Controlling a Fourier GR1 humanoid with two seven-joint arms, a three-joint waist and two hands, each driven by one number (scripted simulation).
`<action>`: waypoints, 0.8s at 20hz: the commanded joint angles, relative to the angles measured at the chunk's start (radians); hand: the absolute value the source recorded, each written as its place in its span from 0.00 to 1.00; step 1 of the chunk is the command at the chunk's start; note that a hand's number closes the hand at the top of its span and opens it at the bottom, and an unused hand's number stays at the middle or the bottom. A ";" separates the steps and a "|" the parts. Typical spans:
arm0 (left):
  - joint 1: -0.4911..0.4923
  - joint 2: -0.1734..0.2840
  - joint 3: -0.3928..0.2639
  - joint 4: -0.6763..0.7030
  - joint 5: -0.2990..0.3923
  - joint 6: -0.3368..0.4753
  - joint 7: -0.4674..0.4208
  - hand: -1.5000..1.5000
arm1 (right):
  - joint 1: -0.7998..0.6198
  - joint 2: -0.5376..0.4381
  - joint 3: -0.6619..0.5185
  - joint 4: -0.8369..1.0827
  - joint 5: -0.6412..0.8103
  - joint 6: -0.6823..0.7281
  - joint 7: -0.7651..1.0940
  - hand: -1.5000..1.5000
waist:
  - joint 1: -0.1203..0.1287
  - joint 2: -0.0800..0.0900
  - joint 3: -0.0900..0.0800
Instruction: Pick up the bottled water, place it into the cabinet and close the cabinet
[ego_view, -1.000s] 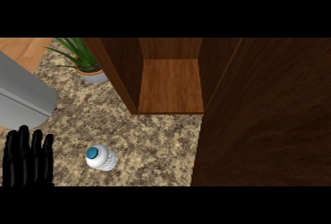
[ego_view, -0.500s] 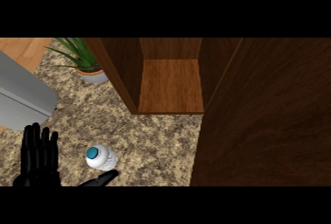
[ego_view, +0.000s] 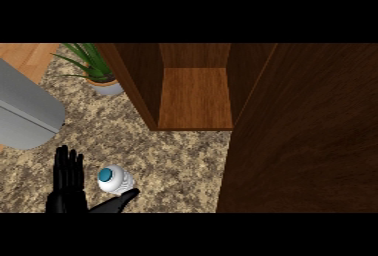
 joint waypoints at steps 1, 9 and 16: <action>0.040 -0.030 0.024 0.130 0.056 -0.082 -0.160 0.00 | -0.012 -0.024 0.001 -0.158 0.048 -0.012 0.109 0.00 | 0.005 0.000 0.000; -0.056 -0.033 0.156 0.351 0.124 -0.154 -0.275 0.00 | 0.010 -0.047 0.016 -0.205 0.050 -0.030 0.113 0.00 | -0.004 0.000 0.000; -0.049 -0.052 0.180 0.519 0.150 -0.230 -0.400 0.00 | -0.049 -0.035 0.054 -0.184 0.101 -0.066 0.166 0.00 | 0.001 0.000 0.000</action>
